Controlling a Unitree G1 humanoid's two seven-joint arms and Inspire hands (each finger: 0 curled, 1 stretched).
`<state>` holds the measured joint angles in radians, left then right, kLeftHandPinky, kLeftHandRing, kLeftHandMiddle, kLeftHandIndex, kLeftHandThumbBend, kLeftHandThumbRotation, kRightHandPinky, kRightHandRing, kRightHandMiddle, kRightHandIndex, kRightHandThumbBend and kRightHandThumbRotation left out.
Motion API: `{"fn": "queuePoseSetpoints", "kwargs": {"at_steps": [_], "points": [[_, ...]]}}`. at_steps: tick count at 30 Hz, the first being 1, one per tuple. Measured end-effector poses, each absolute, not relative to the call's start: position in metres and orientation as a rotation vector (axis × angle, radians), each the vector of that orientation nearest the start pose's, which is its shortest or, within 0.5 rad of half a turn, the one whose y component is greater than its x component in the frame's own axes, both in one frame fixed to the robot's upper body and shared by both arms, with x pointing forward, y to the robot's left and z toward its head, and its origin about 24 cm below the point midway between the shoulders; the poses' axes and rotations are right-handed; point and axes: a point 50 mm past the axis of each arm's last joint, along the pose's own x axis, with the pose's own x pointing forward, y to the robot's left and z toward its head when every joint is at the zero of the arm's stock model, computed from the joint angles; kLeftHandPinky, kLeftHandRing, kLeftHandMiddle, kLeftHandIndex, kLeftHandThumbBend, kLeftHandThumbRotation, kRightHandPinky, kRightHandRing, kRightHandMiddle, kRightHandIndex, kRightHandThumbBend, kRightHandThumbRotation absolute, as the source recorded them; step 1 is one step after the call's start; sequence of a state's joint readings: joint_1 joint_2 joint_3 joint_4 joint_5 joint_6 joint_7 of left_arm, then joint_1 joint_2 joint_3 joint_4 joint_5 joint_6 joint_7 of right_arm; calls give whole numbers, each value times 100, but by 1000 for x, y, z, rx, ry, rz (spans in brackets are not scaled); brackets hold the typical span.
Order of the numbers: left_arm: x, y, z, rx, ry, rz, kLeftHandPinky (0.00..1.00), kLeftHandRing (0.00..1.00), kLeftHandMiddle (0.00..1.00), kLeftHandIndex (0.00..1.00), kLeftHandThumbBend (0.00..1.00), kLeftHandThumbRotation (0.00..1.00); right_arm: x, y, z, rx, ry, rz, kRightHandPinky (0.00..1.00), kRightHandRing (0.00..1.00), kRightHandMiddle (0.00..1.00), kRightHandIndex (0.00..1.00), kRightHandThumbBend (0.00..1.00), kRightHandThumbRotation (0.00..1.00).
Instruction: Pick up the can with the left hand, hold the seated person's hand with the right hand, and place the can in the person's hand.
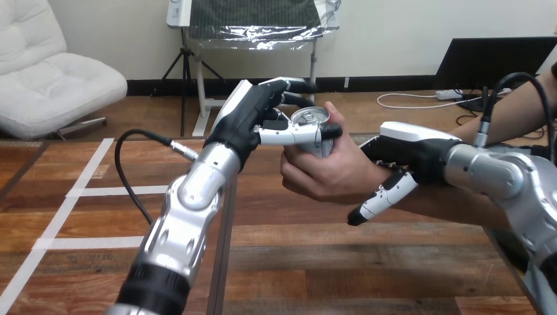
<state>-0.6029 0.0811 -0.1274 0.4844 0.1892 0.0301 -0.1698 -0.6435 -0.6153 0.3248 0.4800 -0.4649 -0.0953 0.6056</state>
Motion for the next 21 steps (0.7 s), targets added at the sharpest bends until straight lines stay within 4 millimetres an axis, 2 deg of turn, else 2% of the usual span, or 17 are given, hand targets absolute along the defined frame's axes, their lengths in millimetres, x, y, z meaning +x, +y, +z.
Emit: {"fn": "queuePoseSetpoints", "kwargs": {"at_steps": [10, 16, 21], "points": [[336, 95, 92, 323, -120, -368, 75, 84, 84, 83, 93, 88, 341, -202, 112, -1207, 129, 675, 59, 66, 74, 79, 99, 69], [322, 99, 87, 283, -149, -360, 77, 86, 86, 82, 96, 88, 334, -205, 113, -1202, 106, 672, 58, 66, 73, 79, 99, 71], [308, 103, 82, 267, -171, -356, 77, 85, 86, 82, 98, 88, 329, -207, 113, -1196, 83, 661, 61, 71, 75, 79, 99, 73]]}}
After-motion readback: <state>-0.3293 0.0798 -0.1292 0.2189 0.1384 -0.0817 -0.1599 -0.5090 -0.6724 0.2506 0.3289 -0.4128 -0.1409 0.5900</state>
